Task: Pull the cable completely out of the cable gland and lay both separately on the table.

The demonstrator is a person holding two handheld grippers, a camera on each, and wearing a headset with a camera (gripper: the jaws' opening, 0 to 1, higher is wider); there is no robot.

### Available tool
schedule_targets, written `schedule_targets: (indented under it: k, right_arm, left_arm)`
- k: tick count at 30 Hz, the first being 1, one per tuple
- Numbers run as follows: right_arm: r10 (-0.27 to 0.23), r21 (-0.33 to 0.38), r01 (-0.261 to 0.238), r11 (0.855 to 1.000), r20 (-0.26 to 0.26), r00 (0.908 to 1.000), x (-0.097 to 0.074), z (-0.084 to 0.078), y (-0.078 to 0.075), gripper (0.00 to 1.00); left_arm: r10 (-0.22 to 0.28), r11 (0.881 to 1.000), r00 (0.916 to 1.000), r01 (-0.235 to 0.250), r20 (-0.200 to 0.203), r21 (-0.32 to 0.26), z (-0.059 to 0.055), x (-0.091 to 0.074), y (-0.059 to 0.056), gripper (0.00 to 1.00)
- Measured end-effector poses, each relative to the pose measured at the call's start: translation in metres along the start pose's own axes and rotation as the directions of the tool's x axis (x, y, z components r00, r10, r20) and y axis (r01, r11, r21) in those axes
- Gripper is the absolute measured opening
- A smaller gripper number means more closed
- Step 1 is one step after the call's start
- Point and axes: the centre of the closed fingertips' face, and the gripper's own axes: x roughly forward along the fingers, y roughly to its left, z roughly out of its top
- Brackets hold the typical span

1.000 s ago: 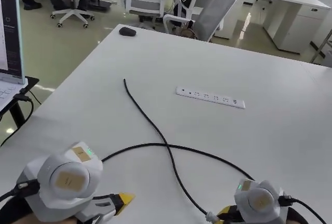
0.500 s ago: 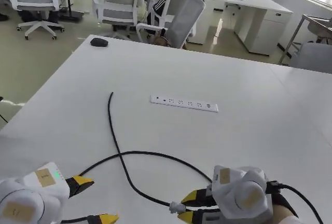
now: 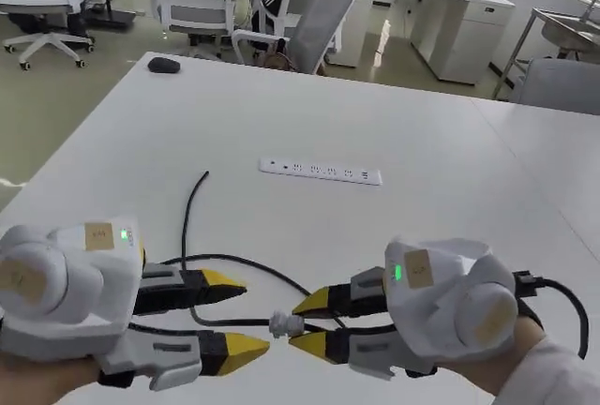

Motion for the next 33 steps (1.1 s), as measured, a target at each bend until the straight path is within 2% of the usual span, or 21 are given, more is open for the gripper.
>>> schedule_targets:
  k: [3,7,10,12,14,15,18,22,24,27,28,31,33]
  right_arm:
    - [0.0,-0.026,0.001,1.0,0.028,0.9996,-0.005,0.009,0.003,0.11]
    - [0.004,-0.079,0.002,0.997,0.078,0.997,-0.014,0.021,0.008,0.11]
    - [-0.004,-0.098,0.017,0.995,0.13,0.9915,-0.023,0.031,0.009,0.11]
    - [-0.011,-0.118,0.028,0.993,0.144,0.9895,-0.028,0.035,0.01,0.11]
    - [-0.007,-0.105,0.025,0.994,0.165,0.9863,-0.032,0.037,0.01,0.11]
    - [-0.009,-0.095,0.027,0.995,0.187,0.9823,-0.034,0.039,0.008,0.11]
    - [0.001,-0.092,0.02,0.996,0.225,0.9744,-0.037,0.04,0.009,0.12]
    - [0.025,-0.068,-0.008,0.998,0.259,0.9655,-0.04,0.045,0.01,0.12]
    - [0.045,-0.034,-0.037,0.999,0.286,0.9571,-0.042,0.049,0.01,0.11]
    - [0.062,0.006,-0.067,0.998,0.32,0.9455,-0.042,0.053,0.008,0.11]
    - [0.083,0.051,-0.107,0.993,0.343,0.9357,-0.042,0.056,0.01,0.11]
    - [0.101,0.091,-0.147,0.985,0.384,0.9179,-0.043,0.06,0.008,0.11]
    - [0.106,0.085,-0.15,0.985,0.384,0.9173,-0.042,0.062,0.006,0.11]
  left_arm:
    - [-0.03,1.0,0.9995,0.03,0.006,0.006,0.0,0.003,-0.003,0.38]
    - [-0.088,0.996,0.9952,0.089,0.042,-0.015,0.006,0.005,-0.012,0.34]
    - [-0.149,0.988,0.9857,0.152,0.079,-0.031,0.014,0.005,-0.023,0.27]
    - [-0.163,0.986,0.982,0.166,0.096,-0.024,0.018,0.004,-0.026,0.24]
    - [-0.177,0.983,0.9758,0.182,0.129,-0.031,0.025,0.002,-0.028,0.2]
    - [-0.208,0.976,0.9686,0.215,0.135,-0.037,0.027,0.002,-0.034,0.18]
    - [-0.215,0.976,0.9667,0.217,0.139,0.0,0.03,0.002,-0.038,0.16]
    - [-0.232,0.972,0.9599,0.235,0.157,0.0,0.034,0.001,-0.041,0.16]
    - [-0.241,0.969,0.956,0.247,0.168,-0.018,0.038,-0.001,-0.043,0.17]
    - [-0.238,0.971,0.9513,0.232,0.196,0.053,0.044,-0.005,-0.043,0.16]
    - [-0.241,0.97,0.9489,0.236,0.203,0.051,0.044,-0.007,-0.044,0.16]
    - [-0.233,0.972,0.9431,0.228,0.237,0.048,0.048,-0.012,-0.042,0.16]
    - [-0.225,0.974,0.9435,0.226,0.243,0.025,0.049,-0.014,-0.041,0.16]
